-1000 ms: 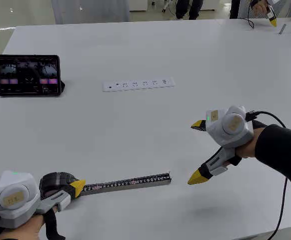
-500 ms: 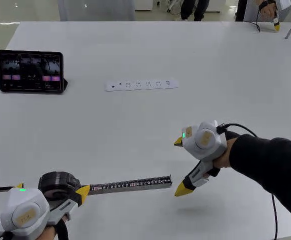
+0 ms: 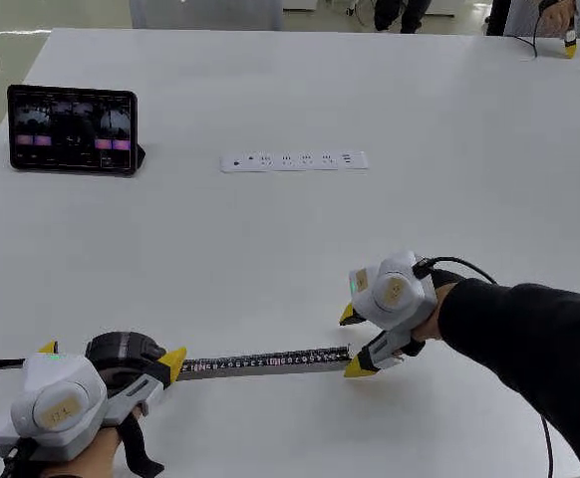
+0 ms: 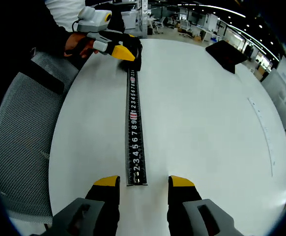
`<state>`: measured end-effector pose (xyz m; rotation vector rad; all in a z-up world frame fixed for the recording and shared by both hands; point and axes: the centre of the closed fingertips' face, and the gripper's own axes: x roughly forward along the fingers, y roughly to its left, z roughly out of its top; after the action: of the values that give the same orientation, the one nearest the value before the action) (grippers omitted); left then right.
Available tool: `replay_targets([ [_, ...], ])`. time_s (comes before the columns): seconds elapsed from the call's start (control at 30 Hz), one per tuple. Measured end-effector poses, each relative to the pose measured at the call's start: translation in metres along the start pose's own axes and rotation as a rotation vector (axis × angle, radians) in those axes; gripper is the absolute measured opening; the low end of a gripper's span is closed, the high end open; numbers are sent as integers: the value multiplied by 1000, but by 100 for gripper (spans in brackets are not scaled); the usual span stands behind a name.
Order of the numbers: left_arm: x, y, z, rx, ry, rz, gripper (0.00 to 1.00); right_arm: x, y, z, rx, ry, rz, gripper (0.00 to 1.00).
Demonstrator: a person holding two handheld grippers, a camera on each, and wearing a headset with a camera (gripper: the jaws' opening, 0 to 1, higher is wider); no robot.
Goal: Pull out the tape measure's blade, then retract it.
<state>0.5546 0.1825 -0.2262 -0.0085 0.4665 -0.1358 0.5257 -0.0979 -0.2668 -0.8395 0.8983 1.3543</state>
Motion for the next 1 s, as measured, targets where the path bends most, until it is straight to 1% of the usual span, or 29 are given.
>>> replay_targets([
  [0.13, 0, 1, -1, -3, 4, 6, 99, 3, 2, -2, -22, 9, 9, 30],
  [0.23, 0, -1, 1, 2, -6, 2, 99, 2, 2, -2, -31, 4, 11, 27],
  [0.4, 1, -4, 2, 7, -7, -2, 98, 2, 5, -4, -55, 14, 23, 17],
  [0.5, 1, -3, 2, 6, -6, 1, 98, 2, 5, -4, -58, 11, 19, 17],
  [0.63, 0, -2, 2, 3, -8, 7, 96, 2, 5, -4, -53, 10, 14, 14],
  [0.7, 0, -2, 4, -2, -13, 6, 96, 1, 7, -3, -64, 12, 13, 12],
  [0.77, 1, -3, 3, -10, -11, 0, 96, 2, 6, -3, -61, 14, 12, 12],
  [0.87, 1, -3, 2, -5, -5, 1, 93, 2, 6, -3, -48, 14, 13, 12],
  [0.9, 1, -3, 1, -9, -3, -1, 93, 2, 6, -3, -58, 17, 16, 11],
  [0.97, 1, -3, 0, -7, -1, -1, 92, 2, 6, -3, -50, 20, 17, 11],
  [1.0, 1, -3, 0, -8, 1, 0, 91, 2, 4, -3, -30, 24, 17, 11],
])
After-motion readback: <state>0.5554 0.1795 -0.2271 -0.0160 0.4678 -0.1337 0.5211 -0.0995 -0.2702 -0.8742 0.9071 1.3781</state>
